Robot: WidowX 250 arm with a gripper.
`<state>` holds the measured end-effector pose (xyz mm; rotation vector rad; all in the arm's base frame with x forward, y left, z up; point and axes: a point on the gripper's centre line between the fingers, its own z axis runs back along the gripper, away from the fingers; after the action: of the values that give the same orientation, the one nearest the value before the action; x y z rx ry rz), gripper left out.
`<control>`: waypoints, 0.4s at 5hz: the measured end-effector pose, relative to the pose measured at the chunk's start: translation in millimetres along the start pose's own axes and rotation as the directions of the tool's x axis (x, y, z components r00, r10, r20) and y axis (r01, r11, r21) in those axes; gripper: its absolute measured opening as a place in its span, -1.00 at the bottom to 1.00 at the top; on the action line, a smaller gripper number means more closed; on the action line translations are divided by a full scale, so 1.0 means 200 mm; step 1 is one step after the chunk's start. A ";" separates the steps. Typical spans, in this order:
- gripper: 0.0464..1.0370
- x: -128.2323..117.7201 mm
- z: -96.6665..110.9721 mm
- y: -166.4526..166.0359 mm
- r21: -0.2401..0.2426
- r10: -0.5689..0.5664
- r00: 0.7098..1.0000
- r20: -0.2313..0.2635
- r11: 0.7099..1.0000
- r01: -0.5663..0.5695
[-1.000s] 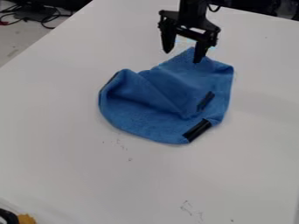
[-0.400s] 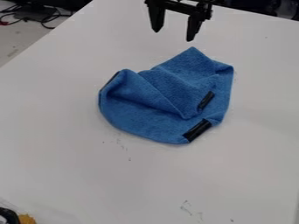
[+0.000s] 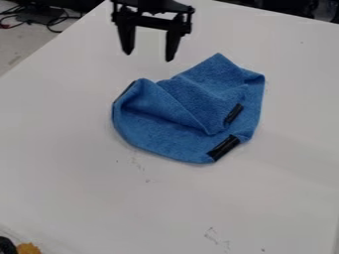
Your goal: Move cloth from bottom of table to center of table
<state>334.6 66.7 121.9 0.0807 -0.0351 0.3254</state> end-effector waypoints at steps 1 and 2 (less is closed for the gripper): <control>0.92 -0.17 -0.05 0.13 -0.011 0.102 0.994 -0.038 0.995 -0.103; 0.92 -0.38 -0.06 0.19 0.004 0.208 0.978 -0.021 0.978 -0.208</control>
<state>250.7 78.7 109.5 0.0751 -0.0220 0.5352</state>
